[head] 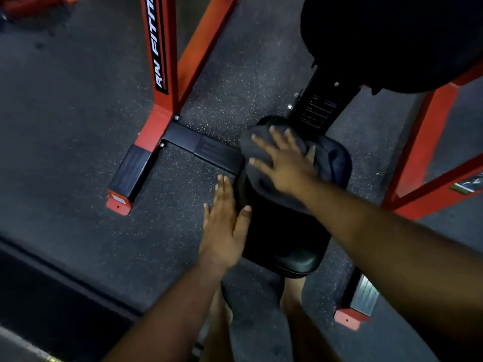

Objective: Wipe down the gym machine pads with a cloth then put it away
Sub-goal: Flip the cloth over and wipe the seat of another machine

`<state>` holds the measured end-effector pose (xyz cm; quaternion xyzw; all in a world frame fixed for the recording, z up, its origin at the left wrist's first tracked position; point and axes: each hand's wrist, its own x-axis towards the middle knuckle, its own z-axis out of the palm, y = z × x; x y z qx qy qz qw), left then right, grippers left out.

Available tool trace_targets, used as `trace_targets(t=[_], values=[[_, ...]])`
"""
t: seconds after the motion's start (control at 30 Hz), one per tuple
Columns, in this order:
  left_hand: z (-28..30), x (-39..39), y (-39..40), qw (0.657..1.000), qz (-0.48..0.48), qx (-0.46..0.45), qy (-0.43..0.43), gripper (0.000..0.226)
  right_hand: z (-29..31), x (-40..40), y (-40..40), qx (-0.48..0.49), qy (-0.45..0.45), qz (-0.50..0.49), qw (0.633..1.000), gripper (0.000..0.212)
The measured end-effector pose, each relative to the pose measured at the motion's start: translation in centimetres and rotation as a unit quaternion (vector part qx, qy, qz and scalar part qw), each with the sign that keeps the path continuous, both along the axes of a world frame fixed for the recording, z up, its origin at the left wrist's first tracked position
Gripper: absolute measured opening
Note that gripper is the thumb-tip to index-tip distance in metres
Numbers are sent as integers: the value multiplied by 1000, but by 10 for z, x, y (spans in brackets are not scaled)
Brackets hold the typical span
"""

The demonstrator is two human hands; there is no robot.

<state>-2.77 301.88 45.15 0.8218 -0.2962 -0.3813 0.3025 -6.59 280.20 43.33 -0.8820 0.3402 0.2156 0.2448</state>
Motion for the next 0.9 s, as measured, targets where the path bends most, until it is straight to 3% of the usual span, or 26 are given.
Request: trace_targets(t=[0.1, 0.2, 0.3, 0.4, 0.47, 0.57, 0.67, 0.77, 0.83, 0.9], values=[[-8, 13, -10, 997, 39, -7, 69, 84, -20, 52, -18, -4, 46, -80, 996, 66], [-5, 23, -13, 969, 175, -85, 151, 87, 1, 42, 34, -35, 34, 19, 999, 61], [6, 35, -6, 955, 229, -107, 154, 83, 38, -9, 106, -46, -32, 113, 992, 60], [23, 34, -3, 975, 174, -63, 120, 85, 54, -72, 140, -76, -70, 189, 976, 72], [30, 28, -2, 991, 101, -23, 79, 82, 53, -122, 127, -71, -68, 173, 980, 78], [26, 25, -5, 1000, 3, 23, 22, 79, 41, -162, 83, -20, -34, 10, 999, 79], [15, 24, -17, 997, -47, 41, -34, 81, 28, -118, 62, -21, 28, -124, 992, 78], [8, 17, -37, 998, -24, 31, -46, 79, 38, -86, 91, -52, 17, -60, 997, 78], [7, 13, -47, 999, 11, 8, -32, 76, 50, -111, 118, -40, -40, -5, 998, 75], [8, 10, -53, 998, -5, 18, -59, 75, 53, -145, 126, -6, -57, -17, 998, 71]])
